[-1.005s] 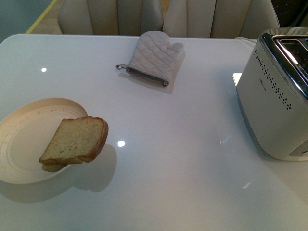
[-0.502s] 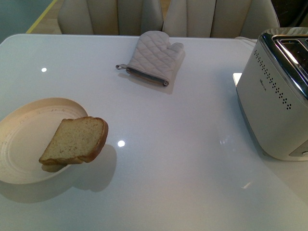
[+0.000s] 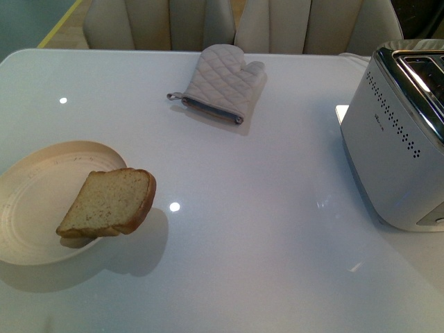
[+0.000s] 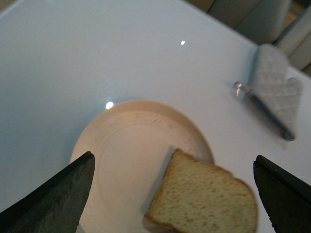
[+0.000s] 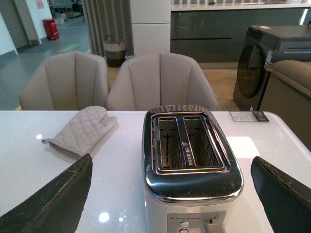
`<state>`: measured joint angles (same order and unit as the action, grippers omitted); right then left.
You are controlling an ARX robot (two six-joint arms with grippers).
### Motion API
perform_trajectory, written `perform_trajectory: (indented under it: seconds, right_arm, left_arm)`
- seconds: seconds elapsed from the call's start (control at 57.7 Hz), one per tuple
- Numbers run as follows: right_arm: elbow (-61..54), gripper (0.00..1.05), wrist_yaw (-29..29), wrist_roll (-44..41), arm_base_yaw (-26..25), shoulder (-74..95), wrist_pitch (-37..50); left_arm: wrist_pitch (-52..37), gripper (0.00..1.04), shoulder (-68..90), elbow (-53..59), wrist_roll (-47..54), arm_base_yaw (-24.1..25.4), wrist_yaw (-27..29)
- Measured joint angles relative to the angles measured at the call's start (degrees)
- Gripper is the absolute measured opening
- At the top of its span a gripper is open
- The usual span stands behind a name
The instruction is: Put bread into toaster
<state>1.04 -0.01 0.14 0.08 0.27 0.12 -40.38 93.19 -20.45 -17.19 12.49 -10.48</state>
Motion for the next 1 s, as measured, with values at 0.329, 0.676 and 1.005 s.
perform_trajectory:
  seconds: [0.329,0.676,1.005]
  right_arm:
    - [0.0,0.96,0.0,0.0,0.0,0.0,0.0]
    - [0.0,0.96,0.0,0.0,0.0,0.0,0.0]
    - [0.0,0.96,0.0,0.0,0.0,0.0,0.0]
  left_arm:
    - [-1.8,0.97,27.3,-10.3,2.0,2.0,4.7]
    - [0.3,0.78,37.1,-16.9,4.0,1.5,8.2]
    - [1.2,0.28,41.0,-18.4,4.7,0.0,10.4]
